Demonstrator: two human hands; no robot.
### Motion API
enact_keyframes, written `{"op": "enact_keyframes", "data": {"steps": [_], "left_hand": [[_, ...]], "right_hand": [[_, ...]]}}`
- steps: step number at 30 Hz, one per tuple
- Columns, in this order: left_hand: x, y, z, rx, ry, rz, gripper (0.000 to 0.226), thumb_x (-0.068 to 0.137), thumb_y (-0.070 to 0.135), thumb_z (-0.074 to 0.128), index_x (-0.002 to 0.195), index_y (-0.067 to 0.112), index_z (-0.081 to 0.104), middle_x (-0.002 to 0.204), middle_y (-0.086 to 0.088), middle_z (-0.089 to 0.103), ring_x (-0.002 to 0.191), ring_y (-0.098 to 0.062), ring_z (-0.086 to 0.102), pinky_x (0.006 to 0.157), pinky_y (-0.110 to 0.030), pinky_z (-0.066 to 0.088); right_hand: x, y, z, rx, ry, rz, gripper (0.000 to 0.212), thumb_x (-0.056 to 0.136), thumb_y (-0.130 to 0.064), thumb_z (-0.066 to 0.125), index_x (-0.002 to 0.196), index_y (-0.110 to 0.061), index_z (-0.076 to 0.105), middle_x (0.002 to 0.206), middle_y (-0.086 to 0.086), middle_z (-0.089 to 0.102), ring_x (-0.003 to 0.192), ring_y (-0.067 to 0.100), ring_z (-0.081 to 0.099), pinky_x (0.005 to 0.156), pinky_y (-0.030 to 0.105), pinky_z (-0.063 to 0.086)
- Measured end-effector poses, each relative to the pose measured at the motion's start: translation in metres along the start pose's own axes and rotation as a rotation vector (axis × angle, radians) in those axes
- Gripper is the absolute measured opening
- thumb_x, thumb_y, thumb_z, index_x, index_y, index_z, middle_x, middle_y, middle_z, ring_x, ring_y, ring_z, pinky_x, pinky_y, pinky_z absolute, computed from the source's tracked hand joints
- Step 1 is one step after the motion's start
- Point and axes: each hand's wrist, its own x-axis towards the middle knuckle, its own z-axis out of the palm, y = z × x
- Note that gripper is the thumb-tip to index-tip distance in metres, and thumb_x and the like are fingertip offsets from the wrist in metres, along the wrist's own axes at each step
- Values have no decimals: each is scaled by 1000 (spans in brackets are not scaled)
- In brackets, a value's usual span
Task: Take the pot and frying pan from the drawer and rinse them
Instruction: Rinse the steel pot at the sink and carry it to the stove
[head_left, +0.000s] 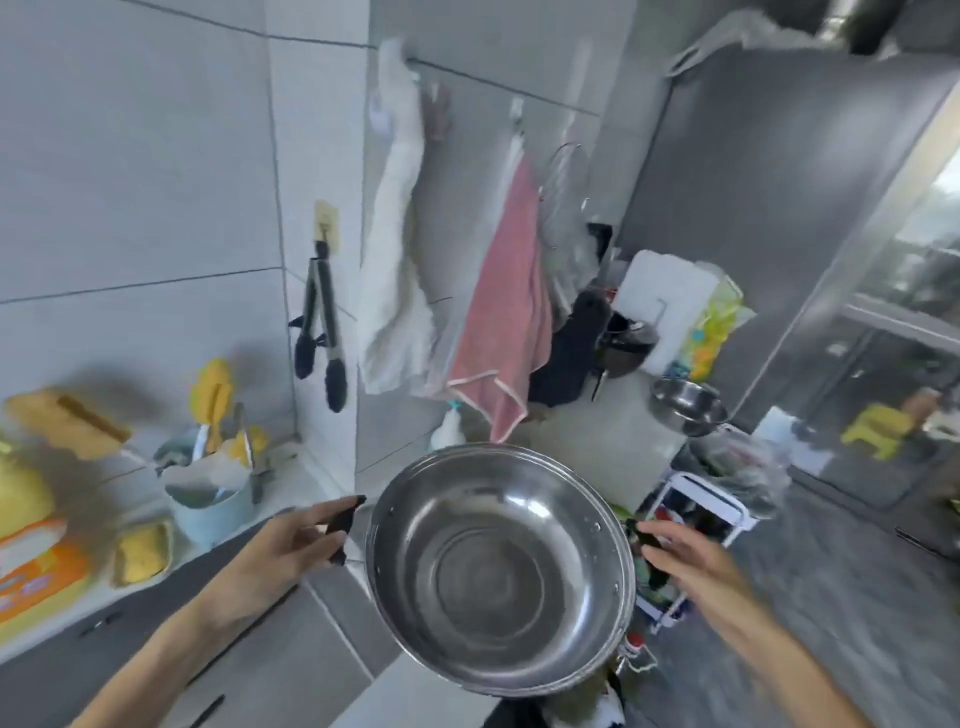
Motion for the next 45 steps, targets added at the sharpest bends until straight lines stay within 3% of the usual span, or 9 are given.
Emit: {"op": "enact_keyframes", "data": {"steps": [4,11,16,19,23,30,33,36,45], "left_hand": [[80,73,76,-24,-130,119,36,89,3,57,121,19,62,106,-2,71,90,-11,66,82,-24,52],[204,196,281,-99,-313,284,35,86,0,62,117,17,60,108,0,66,73,15,60,68,0,44],[255,262,446,-133,-499,338,49,75,19,78,122,24,64,122,7,65,116,0,56,101,-23,40],[266,297,546,-160,-524,372,42,79,7,69,118,22,64,114,13,64,94,18,58,78,-5,45],[291,323,653,-169,-598,365,40,80,6,70,117,21,64,111,1,70,82,7,65,67,-4,48],[366,357,801,-184,-699,360,39,81,13,70,113,33,65,107,25,61,109,1,55,98,-33,45],[418,373,866,-201,-750,393,35,81,12,71,109,32,67,100,26,66,103,10,53,83,-11,41],[479,392,930,-232,-801,386,35,72,32,78,106,31,72,105,15,72,105,4,61,86,-11,46],[616,461,1145,-312,-907,251,24,82,8,67,102,20,74,109,-7,72,110,-20,62,102,-36,44]], "right_hand": [[-30,-10,-101,85,255,-40,50,56,-46,83,101,-24,73,103,-1,73,96,10,67,70,14,50],[-82,4,-286,385,574,-145,27,82,-11,67,109,-17,69,104,-7,73,103,3,64,83,13,50],[-121,31,-430,420,732,-162,48,66,-22,76,112,-11,68,112,7,71,104,11,66,90,18,50],[-145,53,-504,411,823,-167,35,80,-10,63,114,-6,65,108,11,71,95,10,68,79,15,52],[-160,78,-589,381,894,-143,50,68,-25,73,115,-11,66,111,6,71,112,15,61,94,22,47],[-124,135,-714,395,984,-141,96,19,-49,93,105,-11,71,107,9,72,102,11,66,88,17,47],[-92,160,-769,408,1015,-155,89,32,-39,94,109,-5,67,107,11,72,101,12,67,87,18,49],[-57,175,-831,460,1046,-155,35,77,-7,67,112,-3,64,111,15,70,103,14,67,87,18,50],[19,212,-1010,347,1158,-29,42,78,-6,63,120,-9,60,106,15,72,100,16,68,76,19,50]]}}
